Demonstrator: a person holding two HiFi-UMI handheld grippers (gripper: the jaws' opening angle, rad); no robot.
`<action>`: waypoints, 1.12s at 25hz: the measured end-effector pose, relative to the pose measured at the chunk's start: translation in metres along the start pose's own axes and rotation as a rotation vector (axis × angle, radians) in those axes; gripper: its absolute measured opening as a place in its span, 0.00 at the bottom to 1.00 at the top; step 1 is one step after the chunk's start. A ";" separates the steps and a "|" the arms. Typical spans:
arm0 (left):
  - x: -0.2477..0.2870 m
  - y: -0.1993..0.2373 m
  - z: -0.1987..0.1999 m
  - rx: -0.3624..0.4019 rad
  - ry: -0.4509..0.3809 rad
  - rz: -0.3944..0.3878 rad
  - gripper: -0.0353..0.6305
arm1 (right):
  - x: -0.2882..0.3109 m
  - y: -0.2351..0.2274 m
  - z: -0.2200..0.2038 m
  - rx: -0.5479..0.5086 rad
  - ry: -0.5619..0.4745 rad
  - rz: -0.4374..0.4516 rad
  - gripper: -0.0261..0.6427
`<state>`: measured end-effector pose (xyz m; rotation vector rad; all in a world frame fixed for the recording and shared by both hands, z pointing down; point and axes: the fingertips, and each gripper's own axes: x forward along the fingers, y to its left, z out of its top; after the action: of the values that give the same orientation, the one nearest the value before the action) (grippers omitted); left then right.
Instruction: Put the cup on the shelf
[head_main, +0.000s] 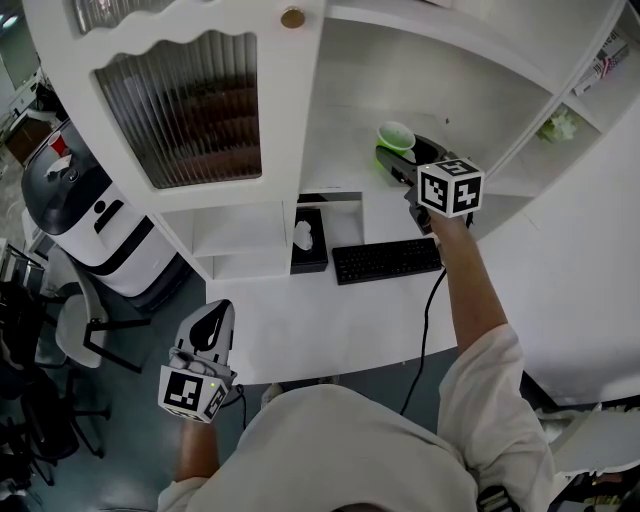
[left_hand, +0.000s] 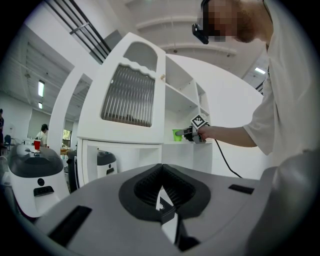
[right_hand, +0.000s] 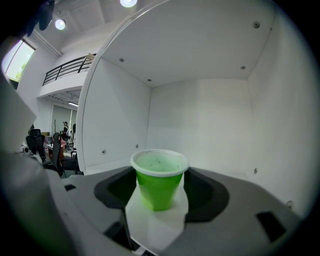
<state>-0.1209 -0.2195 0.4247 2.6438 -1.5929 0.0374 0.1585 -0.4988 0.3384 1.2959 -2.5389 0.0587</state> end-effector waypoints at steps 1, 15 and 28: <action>0.000 0.000 0.000 -0.001 -0.001 -0.001 0.06 | 0.000 0.000 0.000 -0.001 0.002 -0.001 0.50; 0.004 0.000 0.001 -0.005 0.000 -0.012 0.06 | -0.001 -0.005 0.000 0.004 -0.009 -0.008 0.60; 0.007 -0.001 0.002 -0.006 -0.005 -0.033 0.06 | -0.014 -0.004 0.004 0.006 -0.026 -0.020 0.58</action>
<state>-0.1166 -0.2250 0.4231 2.6672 -1.5484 0.0244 0.1684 -0.4904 0.3302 1.3324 -2.5484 0.0453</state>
